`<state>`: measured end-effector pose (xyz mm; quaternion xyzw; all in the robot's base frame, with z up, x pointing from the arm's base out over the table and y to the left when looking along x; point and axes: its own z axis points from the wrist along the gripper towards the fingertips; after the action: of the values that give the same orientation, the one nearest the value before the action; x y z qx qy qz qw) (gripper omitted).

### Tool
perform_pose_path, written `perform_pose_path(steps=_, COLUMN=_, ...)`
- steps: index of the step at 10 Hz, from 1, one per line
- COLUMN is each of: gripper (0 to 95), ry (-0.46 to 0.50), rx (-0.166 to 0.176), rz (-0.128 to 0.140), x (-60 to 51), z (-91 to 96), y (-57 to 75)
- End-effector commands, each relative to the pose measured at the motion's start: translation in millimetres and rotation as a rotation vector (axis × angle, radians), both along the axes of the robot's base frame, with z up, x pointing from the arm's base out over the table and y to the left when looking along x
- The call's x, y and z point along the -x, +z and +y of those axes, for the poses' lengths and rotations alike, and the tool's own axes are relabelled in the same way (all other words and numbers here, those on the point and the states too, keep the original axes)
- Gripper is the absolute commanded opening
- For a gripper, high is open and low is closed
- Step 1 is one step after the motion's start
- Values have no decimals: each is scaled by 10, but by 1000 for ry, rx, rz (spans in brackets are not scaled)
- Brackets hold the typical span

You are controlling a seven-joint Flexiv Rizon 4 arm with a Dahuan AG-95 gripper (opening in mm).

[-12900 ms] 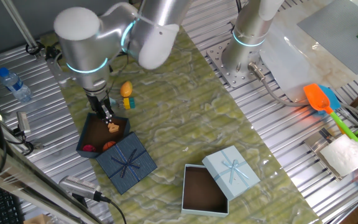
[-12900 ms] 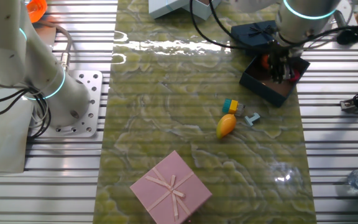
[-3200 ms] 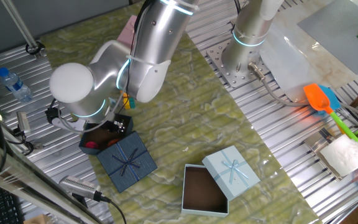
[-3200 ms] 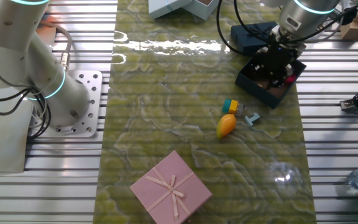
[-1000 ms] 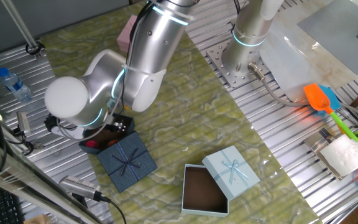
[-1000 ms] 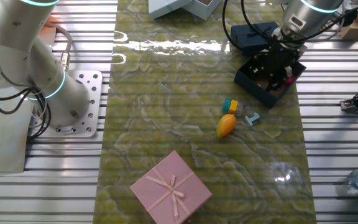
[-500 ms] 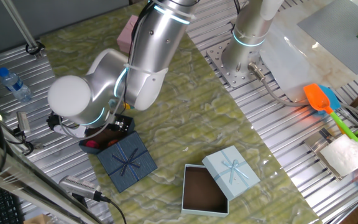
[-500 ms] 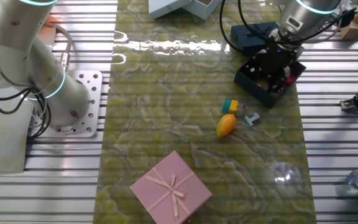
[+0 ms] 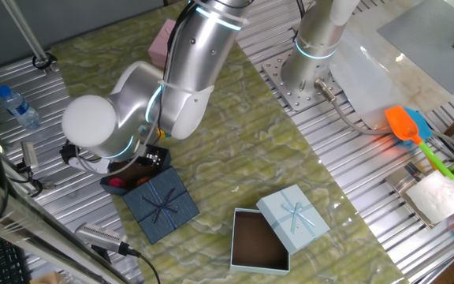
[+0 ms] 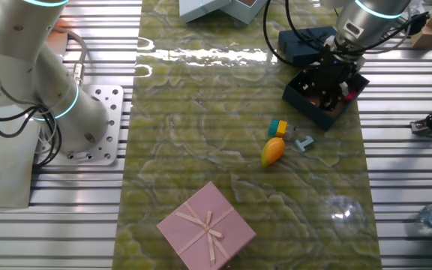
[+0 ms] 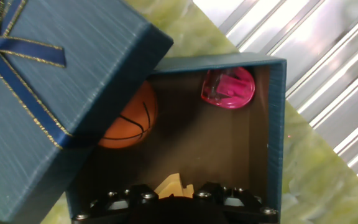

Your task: Take everything out of the gift box

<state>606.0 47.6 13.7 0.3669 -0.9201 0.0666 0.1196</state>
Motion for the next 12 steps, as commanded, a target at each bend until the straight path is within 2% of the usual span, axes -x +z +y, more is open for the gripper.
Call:
perform_pose_path(steps=1, gripper=380, ry=-1, rx=-1, rz=-5, x=-2, z=0, y=-2)
perform_pose_path(steps=2, gripper=190, ry=2, rx=5, rz=-10, x=-2, z=0, y=-1)
perform_pose_path(steps=6, gripper=190, ry=-1, rx=2, rz=-13, x=5, z=9, y=25)
perform_pose_path(steps=7, gripper=0, ry=-3, rx=-1, rz=-16, x=1, z=12, y=48)
perform_pose_path(steps=12, gripper=0, ry=-6, rx=-10, rz=-25, x=-113, z=-5, y=286)
